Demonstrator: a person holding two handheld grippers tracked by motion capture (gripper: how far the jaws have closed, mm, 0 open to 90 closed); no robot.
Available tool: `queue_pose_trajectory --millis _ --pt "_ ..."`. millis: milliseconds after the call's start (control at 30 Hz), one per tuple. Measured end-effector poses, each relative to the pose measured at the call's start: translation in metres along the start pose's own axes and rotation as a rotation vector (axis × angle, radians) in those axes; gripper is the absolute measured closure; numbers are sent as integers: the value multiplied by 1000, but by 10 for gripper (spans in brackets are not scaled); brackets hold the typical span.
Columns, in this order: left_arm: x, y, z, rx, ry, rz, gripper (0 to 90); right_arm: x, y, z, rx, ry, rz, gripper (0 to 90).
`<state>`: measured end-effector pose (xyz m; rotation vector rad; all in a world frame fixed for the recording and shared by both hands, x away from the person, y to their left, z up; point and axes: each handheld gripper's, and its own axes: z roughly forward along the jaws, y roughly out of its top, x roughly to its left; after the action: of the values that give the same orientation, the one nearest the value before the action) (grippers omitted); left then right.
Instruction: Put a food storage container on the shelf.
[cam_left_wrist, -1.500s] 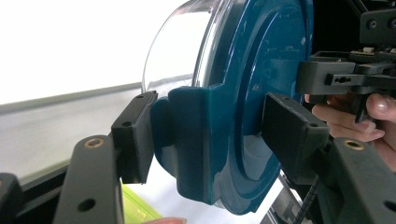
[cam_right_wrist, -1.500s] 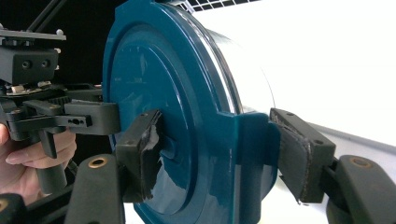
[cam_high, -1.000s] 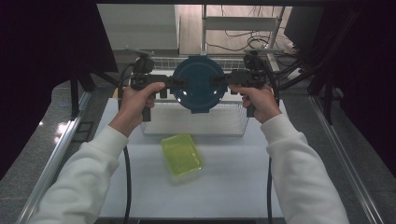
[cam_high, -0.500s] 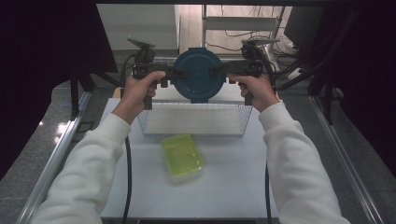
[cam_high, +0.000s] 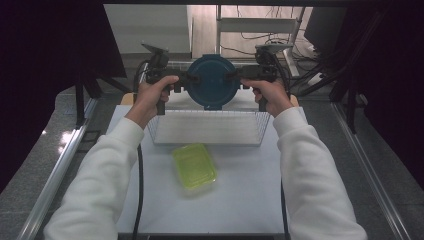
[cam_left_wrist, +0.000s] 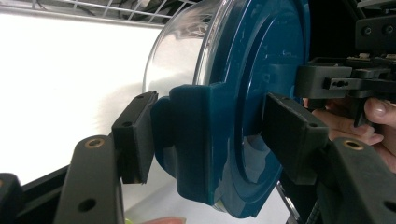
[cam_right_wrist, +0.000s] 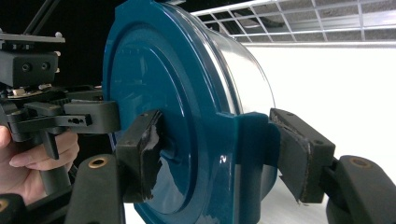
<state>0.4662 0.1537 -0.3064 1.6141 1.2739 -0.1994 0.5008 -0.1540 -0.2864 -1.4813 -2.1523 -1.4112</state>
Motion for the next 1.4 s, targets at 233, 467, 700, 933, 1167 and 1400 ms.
queue_pose_trajectory --millis 233,467,700,933,1167,1400 --pt "9 6 5 -3 -19 -45 381 -5 6 4 3 -6 48 364" --pt "19 12 12 -5 -37 -108 373 -14 12 12 0 -4 128 363" --pt "28 15 18 -6 -47 -148 363 -25 15 20 -11 -1 203 361" --pt "34 15 23 -13 -65 -171 351 -32 15 23 -17 1 240 358" --pt "35 13 25 -22 -68 -168 338 -36 12 24 -38 14 246 343" --pt "25 10 22 -75 24 -98 262 -33 6 22 -88 -21 201 128"
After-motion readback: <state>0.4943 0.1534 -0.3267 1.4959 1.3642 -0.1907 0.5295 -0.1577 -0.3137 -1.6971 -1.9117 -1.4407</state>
